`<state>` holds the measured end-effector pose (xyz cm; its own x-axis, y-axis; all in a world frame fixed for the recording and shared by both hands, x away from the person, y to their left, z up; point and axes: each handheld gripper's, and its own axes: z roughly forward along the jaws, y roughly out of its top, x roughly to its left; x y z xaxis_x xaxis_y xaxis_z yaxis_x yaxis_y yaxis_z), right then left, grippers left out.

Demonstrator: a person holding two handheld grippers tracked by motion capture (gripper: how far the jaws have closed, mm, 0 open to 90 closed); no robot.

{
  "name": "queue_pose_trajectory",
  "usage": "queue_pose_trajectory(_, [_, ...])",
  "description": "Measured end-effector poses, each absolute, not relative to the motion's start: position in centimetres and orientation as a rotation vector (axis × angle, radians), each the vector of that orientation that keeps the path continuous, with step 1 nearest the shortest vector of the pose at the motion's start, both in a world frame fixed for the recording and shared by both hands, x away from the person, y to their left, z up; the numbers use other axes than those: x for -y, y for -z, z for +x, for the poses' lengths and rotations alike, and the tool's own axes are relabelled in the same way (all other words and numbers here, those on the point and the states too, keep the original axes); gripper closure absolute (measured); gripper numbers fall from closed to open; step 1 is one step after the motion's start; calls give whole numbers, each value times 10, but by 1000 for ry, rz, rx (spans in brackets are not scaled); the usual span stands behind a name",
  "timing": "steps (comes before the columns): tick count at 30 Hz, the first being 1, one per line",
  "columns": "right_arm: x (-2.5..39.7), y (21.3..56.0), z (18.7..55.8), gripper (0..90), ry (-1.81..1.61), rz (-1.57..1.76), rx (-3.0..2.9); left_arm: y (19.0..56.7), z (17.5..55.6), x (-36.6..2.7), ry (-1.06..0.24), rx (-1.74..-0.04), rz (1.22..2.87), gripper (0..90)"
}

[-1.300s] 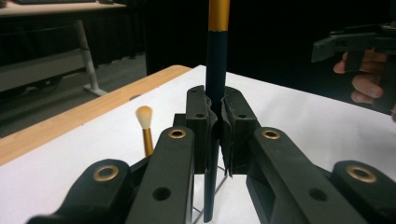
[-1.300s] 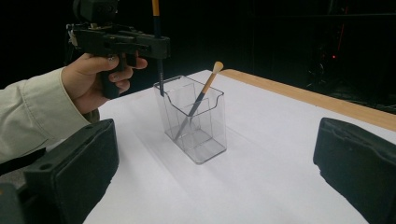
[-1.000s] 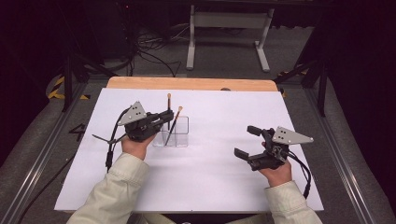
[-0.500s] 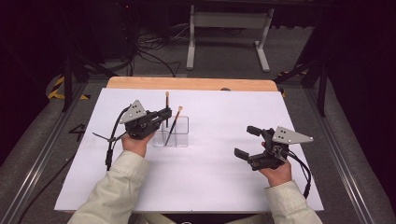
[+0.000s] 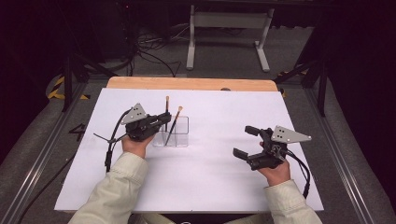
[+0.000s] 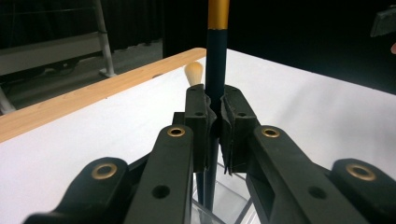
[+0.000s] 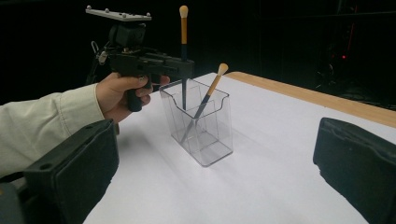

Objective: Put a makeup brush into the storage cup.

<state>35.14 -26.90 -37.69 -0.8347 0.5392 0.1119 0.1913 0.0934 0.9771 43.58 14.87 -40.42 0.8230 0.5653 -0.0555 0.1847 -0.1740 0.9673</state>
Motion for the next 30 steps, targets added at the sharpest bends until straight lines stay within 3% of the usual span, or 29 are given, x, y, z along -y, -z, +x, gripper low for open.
queue_pose_trajectory(30, [264,378,354,9,-1824,709,-2123,415,434,-154,-344,-602,1791,823])
